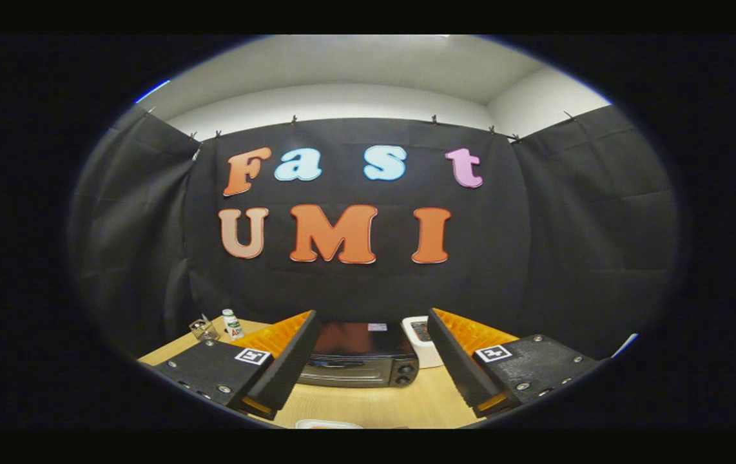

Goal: Open the toaster oven, put the food inside, and close the toaster oven door.

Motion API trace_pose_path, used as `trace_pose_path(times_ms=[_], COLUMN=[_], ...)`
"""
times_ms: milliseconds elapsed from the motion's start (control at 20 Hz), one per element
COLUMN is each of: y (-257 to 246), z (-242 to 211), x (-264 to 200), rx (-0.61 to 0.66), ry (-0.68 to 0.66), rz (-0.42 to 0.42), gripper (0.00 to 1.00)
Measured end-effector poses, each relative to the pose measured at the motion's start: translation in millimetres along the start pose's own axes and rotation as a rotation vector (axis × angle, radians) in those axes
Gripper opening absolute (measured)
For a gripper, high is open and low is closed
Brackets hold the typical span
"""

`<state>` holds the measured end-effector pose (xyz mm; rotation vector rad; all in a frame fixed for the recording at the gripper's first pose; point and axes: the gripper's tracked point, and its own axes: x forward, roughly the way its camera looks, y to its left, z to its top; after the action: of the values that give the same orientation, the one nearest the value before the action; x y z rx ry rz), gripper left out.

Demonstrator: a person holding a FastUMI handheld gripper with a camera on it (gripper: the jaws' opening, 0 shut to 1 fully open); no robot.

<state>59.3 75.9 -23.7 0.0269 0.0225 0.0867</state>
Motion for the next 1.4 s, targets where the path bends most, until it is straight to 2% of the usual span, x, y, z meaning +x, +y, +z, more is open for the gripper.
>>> trace_pose_path(times_ms=[150, 400, 700, 1100, 1300, 1400], y=[25.2, 63.1, 74.4, 82.9, 80.6, 82.3], z=[-26.4, -97.6, -174.0, -210.5, -215.4, -217.4], x=[29.6, 82.8, 122.3, 138.1, 132.6, 129.0], rx=[-0.005, -0.032, -0.111, -0.095, -0.014, -0.013], ry=[0.032, 0.155, 0.290, 0.391, 0.424, 0.419], rz=[0.039, 0.083, 0.069, 0.054, 0.039, 0.050], gripper=[0.99, 1.00, 1.00, 1.00, 0.98, 0.97])
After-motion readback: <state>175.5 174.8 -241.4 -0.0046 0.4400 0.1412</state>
